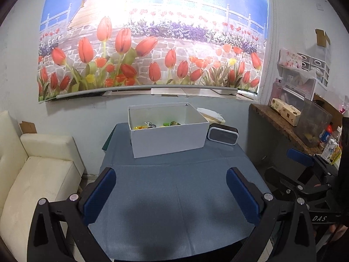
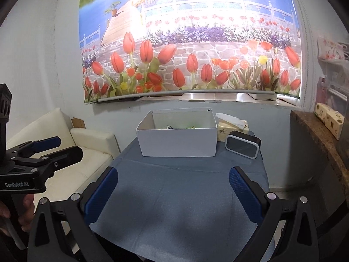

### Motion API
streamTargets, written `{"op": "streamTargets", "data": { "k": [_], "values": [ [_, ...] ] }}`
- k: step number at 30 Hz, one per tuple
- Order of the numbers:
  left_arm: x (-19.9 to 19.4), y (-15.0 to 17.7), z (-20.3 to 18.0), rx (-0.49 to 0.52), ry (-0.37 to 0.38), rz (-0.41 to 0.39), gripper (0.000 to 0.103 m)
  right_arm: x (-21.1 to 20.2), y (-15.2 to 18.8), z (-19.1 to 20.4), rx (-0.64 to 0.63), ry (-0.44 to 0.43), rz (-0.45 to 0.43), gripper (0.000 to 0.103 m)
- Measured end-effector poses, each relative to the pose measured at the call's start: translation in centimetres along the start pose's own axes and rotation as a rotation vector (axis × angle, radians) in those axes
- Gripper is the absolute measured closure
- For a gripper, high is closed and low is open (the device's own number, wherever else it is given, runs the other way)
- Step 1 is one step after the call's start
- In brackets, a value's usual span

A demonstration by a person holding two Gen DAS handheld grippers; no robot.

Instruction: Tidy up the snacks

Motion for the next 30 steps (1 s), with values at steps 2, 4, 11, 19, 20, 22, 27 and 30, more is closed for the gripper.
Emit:
{"op": "streamTargets", "data": {
  "k": [2,4,11,19,20,22,27,30],
  "values": [
    [-0.5,0.4,0.1,-0.007,0.005,-0.003,0.0,-0.4,0.1,0.3,-0.001,-0.005,-0.003,0.0],
    [-1.1,0.7,-0.1,-0.011,0.008,-0.001,0.0,-0.9,0.1,0.5,-0.004,-0.005,-0.008,0.0],
    [-2.7,0.9,-1.1,0.015,0.009,-0.02,0.0,-2.3,-0.1,0.7,-0.006,0.001,-0.021,0.0],
    [-2.0,1.1,-1.2,0.007,0.022,0.003,0.0,-2.2,-0.2,0.0,0.012,0.009,-0.01,0.0],
    [-2.0,1.1,-1.2,0.008,0.024,0.002,0.0,-2.2,-0.2,0.0,0.012,0.007,-0.008,0.0],
    [-2.0,1.1,-1.2,0.007,0.022,0.003,0.0,-2.2,-0.1,0.0,0.019,-0.007,-0.005,0.0],
    [-1.9,1.1,-1.1,-0.002,0.021,0.004,0.0,-2.0,0.0,0.3,0.014,-0.011,0.001,0.0],
    [-1.9,1.0,-1.0,-0.004,0.021,0.003,0.0,-2.0,0.1,0.4,0.012,-0.014,0.003,0.0]
  ]
}}
Point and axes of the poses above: each gripper's, at about its wrist camera, not at the fingertips, and x roughly the way its jaws point, z to its left, y to its underside, the point moved 6 cm from there along x, roughly the way its jaws point, and after that the axes turned 5 degrees about x, right-handed, at the moved point
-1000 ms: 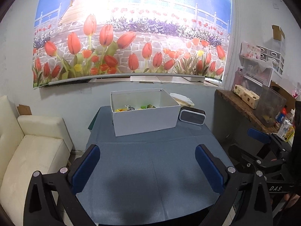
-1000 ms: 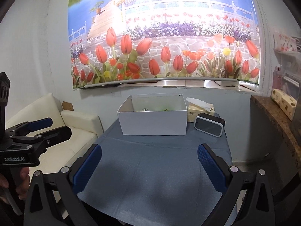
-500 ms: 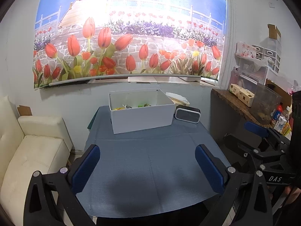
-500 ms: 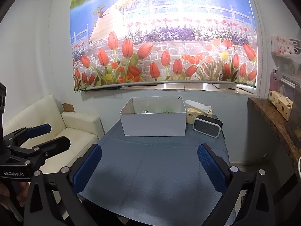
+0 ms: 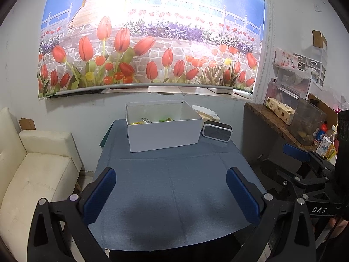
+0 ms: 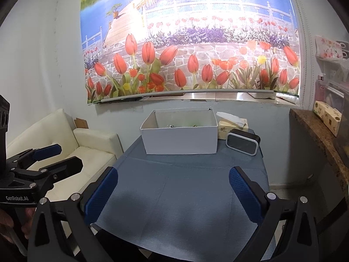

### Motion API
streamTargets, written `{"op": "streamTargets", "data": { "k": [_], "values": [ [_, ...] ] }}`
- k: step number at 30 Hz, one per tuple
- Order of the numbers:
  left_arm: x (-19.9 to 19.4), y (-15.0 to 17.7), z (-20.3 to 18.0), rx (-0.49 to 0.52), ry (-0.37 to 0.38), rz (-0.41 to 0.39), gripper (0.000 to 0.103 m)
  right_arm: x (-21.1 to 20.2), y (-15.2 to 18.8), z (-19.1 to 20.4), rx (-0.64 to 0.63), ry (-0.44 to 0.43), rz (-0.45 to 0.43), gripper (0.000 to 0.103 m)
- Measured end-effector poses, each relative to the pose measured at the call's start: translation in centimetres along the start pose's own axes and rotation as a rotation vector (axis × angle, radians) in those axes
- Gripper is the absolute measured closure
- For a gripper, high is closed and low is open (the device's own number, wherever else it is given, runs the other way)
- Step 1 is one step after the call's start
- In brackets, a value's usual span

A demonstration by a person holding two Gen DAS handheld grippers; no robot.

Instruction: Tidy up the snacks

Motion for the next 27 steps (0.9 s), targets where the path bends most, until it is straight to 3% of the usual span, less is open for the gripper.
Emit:
{"op": "streamTargets", "data": {
  "k": [27],
  "values": [
    [0.3,0.48,-0.03,-0.005,0.004,0.013,0.0,0.12,0.09,0.45,-0.013,-0.013,0.004,0.0]
  ]
}}
Point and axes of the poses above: each gripper's, at about its wrist camera, not at the fingertips, and x roughly the way its jaws point, z to its left, y to its underside, the point moved 6 cm from there along x, roughly the way its jaws point, and after that the axes turned 5 degrees about x, right-handed, at the moved point
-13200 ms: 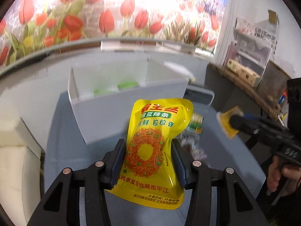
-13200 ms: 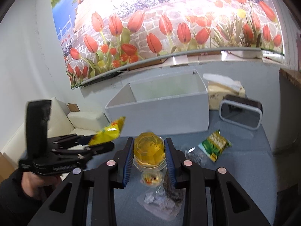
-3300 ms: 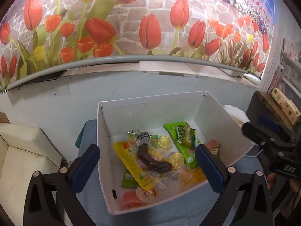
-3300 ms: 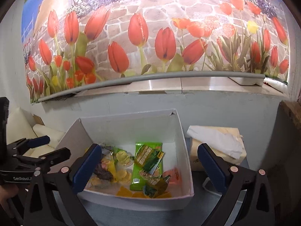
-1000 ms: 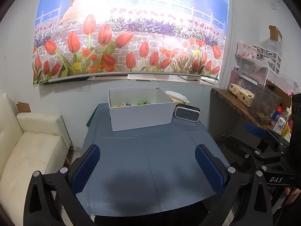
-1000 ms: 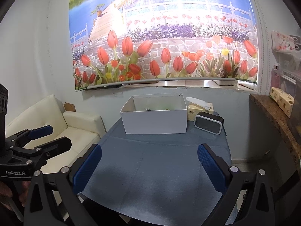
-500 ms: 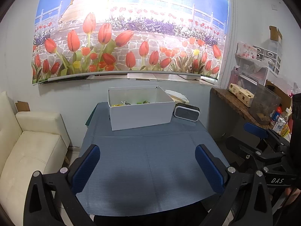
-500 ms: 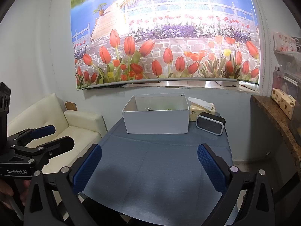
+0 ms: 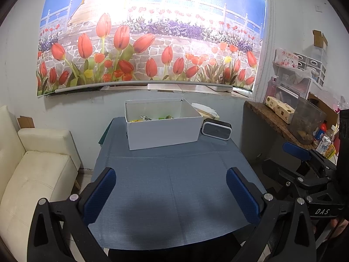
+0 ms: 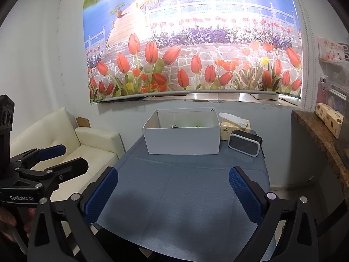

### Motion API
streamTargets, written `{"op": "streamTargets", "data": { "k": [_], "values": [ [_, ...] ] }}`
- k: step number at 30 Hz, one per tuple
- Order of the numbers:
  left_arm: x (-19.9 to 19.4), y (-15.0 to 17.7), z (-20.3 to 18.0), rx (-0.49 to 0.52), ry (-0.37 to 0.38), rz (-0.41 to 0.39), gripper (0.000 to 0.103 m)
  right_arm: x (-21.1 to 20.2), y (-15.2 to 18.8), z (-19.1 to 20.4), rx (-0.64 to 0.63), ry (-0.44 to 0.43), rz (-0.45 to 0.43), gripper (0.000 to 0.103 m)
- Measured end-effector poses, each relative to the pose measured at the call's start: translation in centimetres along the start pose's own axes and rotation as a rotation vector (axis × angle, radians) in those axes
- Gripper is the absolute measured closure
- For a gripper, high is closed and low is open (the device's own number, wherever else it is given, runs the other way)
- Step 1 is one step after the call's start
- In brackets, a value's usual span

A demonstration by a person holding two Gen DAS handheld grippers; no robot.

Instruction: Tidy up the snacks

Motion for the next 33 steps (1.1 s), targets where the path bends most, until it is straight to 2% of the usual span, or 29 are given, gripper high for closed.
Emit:
{"op": "streamTargets", "data": {
  "k": [33],
  "values": [
    [0.37,0.42,-0.37,0.004,0.012,0.015,0.0,-0.05,0.49,0.13,-0.008,0.002,0.004,0.0]
  ]
}}
Point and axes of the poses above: each gripper's, at about its wrist camera, not at the fingertips, and x roughly the way its jaws point, z to its left, y to its underside, the point moved 6 cm from there along x, roughly the way its jaws point, and after that the axes turned 5 degrees about x, right-handed, at the moved point
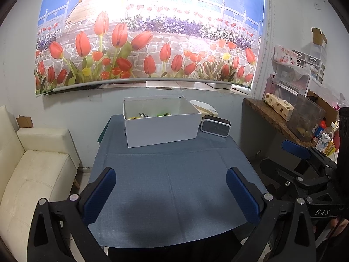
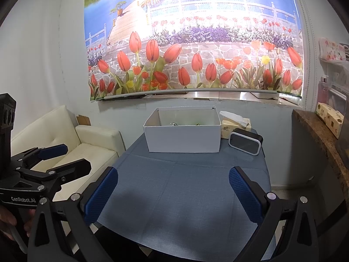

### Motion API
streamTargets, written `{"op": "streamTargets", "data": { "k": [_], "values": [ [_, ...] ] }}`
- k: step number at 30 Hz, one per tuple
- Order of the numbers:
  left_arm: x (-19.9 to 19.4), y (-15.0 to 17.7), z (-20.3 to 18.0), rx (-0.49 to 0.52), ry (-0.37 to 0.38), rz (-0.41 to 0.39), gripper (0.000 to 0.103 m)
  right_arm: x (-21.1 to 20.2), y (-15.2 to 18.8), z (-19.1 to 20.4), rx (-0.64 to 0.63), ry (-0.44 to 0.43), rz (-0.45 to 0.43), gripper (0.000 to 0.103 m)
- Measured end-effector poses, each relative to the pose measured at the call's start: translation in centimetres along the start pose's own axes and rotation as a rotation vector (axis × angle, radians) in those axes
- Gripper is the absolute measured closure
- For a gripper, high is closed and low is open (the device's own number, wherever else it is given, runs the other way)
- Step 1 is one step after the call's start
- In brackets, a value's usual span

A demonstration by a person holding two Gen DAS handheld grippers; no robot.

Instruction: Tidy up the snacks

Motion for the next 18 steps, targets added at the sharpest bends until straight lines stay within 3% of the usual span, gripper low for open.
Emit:
{"op": "streamTargets", "data": {
  "k": [18],
  "values": [
    [-0.02,0.11,0.46,0.002,0.006,0.001,0.0,0.14,0.21,0.05,0.001,-0.006,0.008,0.0]
  ]
}}
Point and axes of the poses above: each gripper's, at about its wrist camera, not at the fingertips, and x roughly the way its jaws point, z to its left, y to its underside, the point moved 6 cm from there along x, roughly the way its jaws point, and after that the axes turned 5 degrees about x, right-handed, at the moved point
